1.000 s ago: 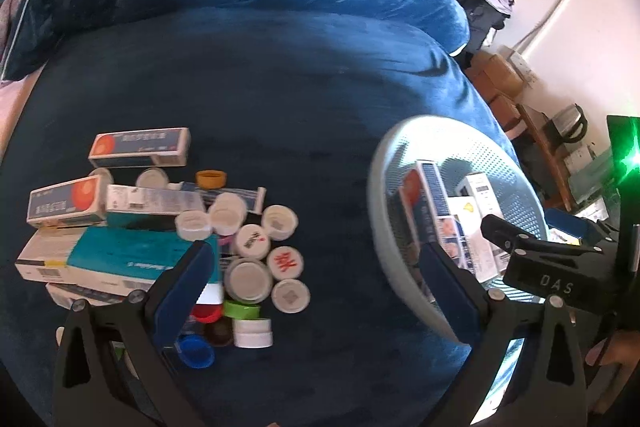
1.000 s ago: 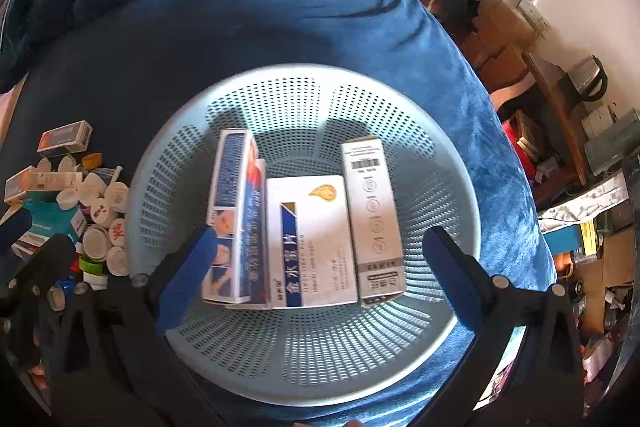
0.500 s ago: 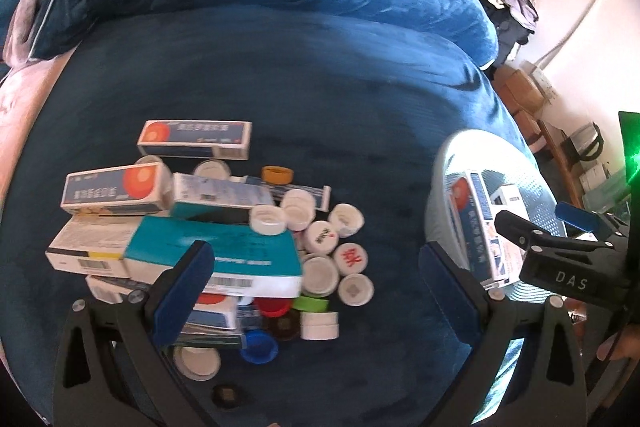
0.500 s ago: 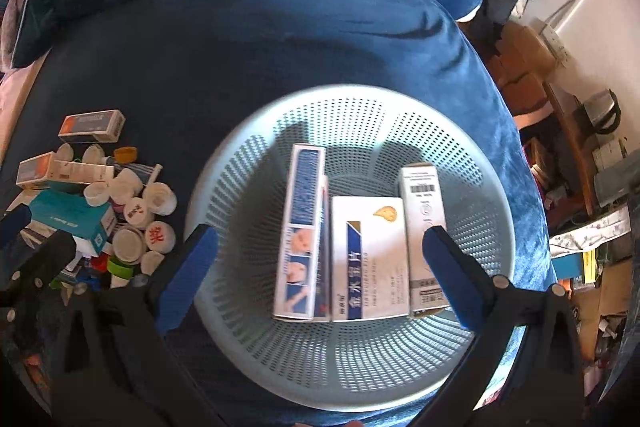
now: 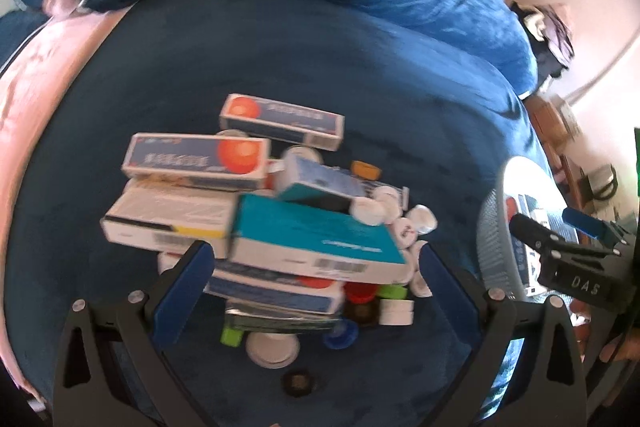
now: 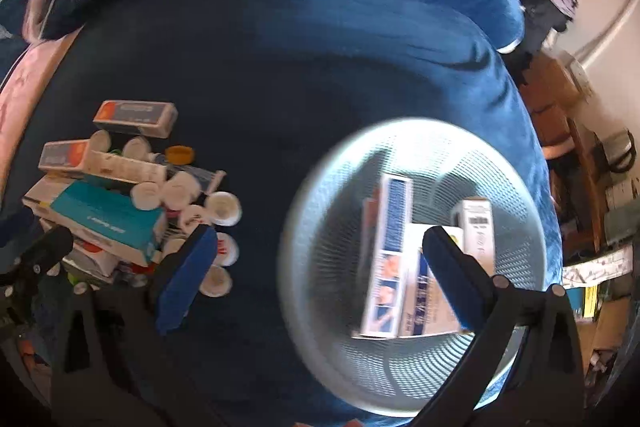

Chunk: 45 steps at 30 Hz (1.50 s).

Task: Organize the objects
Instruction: 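Move both open tools back to the pile, then grasp the teal Merislon box with the right tool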

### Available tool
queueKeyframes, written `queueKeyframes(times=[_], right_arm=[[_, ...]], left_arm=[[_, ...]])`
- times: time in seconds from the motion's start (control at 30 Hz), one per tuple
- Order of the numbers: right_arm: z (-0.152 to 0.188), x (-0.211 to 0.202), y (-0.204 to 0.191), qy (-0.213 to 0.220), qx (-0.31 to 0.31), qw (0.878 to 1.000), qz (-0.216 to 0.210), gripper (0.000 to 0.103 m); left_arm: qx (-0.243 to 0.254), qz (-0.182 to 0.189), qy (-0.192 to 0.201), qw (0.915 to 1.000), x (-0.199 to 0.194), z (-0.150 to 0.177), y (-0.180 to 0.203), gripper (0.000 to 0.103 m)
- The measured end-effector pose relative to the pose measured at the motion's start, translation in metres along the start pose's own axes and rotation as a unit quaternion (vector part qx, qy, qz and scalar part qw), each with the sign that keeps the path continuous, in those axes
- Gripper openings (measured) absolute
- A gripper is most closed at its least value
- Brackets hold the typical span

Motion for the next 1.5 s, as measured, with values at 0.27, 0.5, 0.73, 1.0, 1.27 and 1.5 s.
queueKeyframes(times=[0.27, 0.5, 0.73, 1.0, 1.27, 1.5], right_arm=[[-0.021, 0.013, -0.058, 0.000, -0.068, 0.993, -0.101, 0.103], [-0.034, 0.017, -0.105, 0.006, -0.138, 0.978, -0.155, 0.103], [-0.039, 0.022, -0.152, 0.011, -0.211, 0.943, -0.256, 0.103], [-0.051, 0.039, -0.170, 0.001, -0.206, 0.910, -0.361, 0.103], [-0.058, 0.054, -0.192, -0.023, -0.232, 0.890, -0.392, 0.103], [-0.052, 0.068, -0.202, -0.053, -0.256, 0.879, -0.399, 0.103]], left_arm=[[-0.054, -0.027, 0.008, 0.9981, -0.007, -0.011, -0.056, 0.102], [-0.073, -0.050, 0.009, 0.9960, -0.007, -0.014, -0.092, 0.102], [-0.112, -0.066, 0.009, 0.9915, -0.013, -0.015, -0.134, 0.102], [-0.117, -0.084, 0.006, 0.9896, -0.022, -0.002, -0.158, 0.102], [-0.112, -0.082, -0.009, 0.9902, -0.016, 0.012, -0.159, 0.102], [-0.113, -0.086, -0.014, 0.9898, -0.010, 0.013, -0.160, 0.102]])
Point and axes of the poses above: each gripper's, at about its wrist camera, not at the fingertips, and x roughly the way its jaws point, y to its right, z to its underside, the point moved 5 cm from there along x, roughly the way its jaws point, and after that the axes turned 15 degrees about -x, right-handed, at the moved point
